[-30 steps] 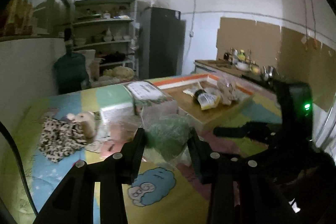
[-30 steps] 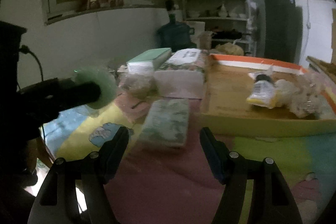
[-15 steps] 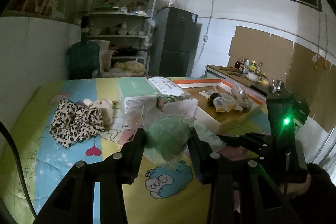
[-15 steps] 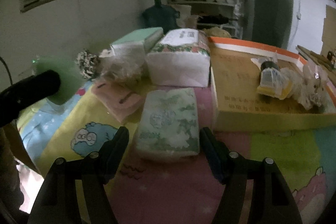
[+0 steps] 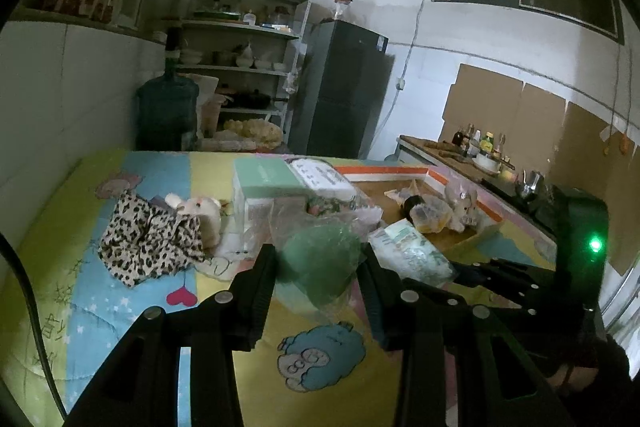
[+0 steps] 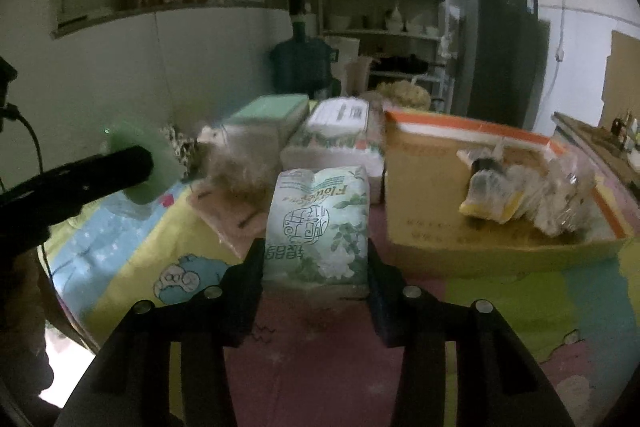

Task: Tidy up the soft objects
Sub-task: 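Carry the green bag and tissue packet in both grippers over the cardboard tray, then open the left gripper to drop the green bag while the right gripper releases the tissue packet, then move both grippers back from the tray toward the pile of soft items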

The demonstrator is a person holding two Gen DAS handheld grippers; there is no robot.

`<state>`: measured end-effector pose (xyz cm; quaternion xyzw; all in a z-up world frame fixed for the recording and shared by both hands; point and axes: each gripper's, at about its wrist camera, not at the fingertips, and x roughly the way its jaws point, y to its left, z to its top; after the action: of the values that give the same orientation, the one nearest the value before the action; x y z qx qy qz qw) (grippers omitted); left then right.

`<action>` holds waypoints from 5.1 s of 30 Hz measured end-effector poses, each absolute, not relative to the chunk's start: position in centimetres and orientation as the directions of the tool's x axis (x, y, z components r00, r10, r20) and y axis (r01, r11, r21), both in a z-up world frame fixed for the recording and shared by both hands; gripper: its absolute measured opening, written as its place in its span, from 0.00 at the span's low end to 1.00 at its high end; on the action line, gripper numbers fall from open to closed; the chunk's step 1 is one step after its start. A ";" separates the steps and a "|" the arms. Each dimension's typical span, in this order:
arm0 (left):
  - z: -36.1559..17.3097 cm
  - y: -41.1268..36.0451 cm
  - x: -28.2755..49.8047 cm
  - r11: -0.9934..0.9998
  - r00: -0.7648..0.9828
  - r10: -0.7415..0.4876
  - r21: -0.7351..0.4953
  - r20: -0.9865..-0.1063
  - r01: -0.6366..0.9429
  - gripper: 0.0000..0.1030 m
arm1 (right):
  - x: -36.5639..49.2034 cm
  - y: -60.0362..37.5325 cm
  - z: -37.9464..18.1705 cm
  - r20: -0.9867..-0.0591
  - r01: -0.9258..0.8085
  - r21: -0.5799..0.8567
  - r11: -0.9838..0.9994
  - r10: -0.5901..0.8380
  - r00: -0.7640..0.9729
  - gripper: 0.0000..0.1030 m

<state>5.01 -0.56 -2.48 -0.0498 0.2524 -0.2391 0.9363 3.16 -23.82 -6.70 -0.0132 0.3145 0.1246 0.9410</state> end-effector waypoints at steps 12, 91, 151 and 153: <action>0.0 -4.8 6.2 0.863 0.738 -0.504 -0.223 -0.448 0.454 0.40 | 2.0 -27.6 -3.5 -0.519 -0.190 0.018 0.982 0.171 0.837 0.45; -5.8 -33.2 26.0 0.885 0.512 -0.420 -0.213 -0.749 0.414 0.41 | 25.3 -52.7 -6.9 -0.774 -0.206 0.084 0.975 0.194 0.603 0.45; 1.9 -23.7 17.4 0.892 0.700 -0.441 -0.184 -0.563 0.414 0.72 | 15.2 -46.8 -0.8 -0.606 -0.190 0.056 0.980 0.185 0.773 0.59; 1.9 -23.1 17.0 0.892 0.702 -0.440 -0.181 -0.560 0.414 0.72 | 14.4 -46.1 -0.6 -0.597 -0.197 0.052 0.979 0.188 0.779 0.59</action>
<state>17.02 -23.11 1.94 -0.0207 0.3087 -0.2316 0.9223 14.37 -46.06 -0.57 -0.0068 0.3160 0.1021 0.9432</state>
